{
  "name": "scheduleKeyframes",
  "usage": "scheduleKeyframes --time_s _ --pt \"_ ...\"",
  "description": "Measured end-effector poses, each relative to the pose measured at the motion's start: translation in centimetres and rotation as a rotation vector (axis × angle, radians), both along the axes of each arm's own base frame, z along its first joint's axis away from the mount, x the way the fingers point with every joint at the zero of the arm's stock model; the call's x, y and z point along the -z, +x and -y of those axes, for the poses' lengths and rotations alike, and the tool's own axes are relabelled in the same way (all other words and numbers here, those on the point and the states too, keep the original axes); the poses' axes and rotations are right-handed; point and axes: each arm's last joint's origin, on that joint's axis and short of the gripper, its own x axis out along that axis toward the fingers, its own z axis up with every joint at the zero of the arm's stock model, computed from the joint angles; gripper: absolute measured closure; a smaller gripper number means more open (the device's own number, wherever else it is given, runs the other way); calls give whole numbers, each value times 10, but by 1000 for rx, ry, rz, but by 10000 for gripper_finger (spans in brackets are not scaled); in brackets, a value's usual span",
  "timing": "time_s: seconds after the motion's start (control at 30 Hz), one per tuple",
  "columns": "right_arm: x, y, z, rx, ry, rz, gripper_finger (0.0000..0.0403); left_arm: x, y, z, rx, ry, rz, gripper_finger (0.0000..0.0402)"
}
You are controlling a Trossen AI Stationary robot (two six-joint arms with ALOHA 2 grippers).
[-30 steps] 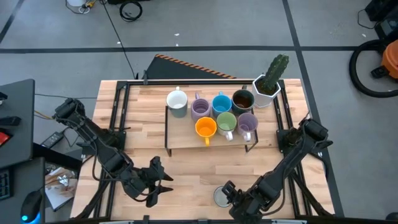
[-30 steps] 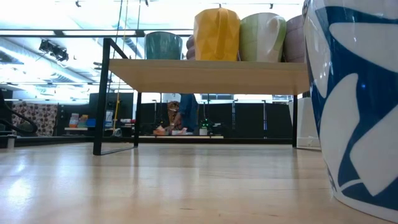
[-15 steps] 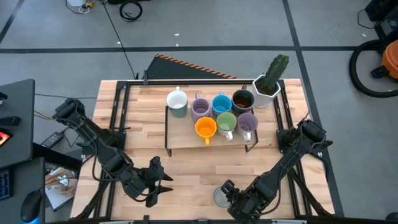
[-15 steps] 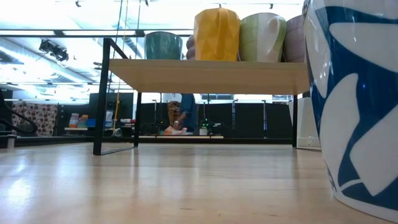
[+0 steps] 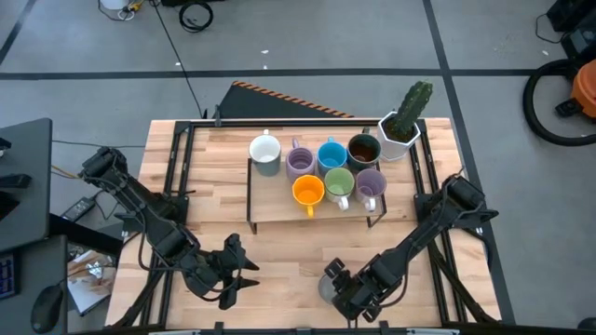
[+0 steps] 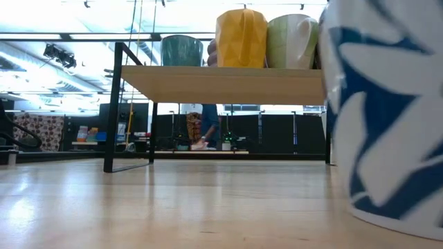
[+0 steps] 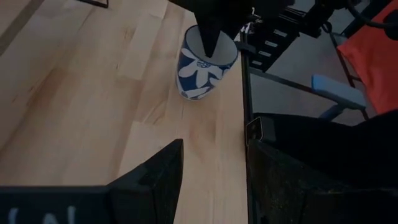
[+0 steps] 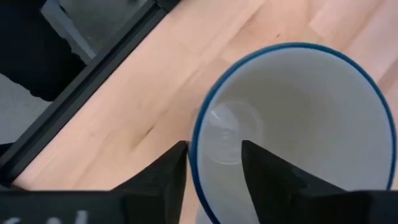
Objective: Place coffee mugs
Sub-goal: Put the white mug on the shelf
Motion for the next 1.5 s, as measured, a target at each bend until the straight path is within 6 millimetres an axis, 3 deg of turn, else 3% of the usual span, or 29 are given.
scheduleKeyframes --time_s 0.37,0.5,1.2,1.5 --pt "0 22 28 131 30 -8 343 0 0 -1 -22 12 11 214" --pt "0 30 40 176 45 -16 363 0 1 -2 -27 14 10 214" --pt "-2 56 80 408 106 8 356 0 1 -2 -23 12 8 214" --pt "-3 60 84 459 139 29 304 0 1 -2 -23 11 8 214"
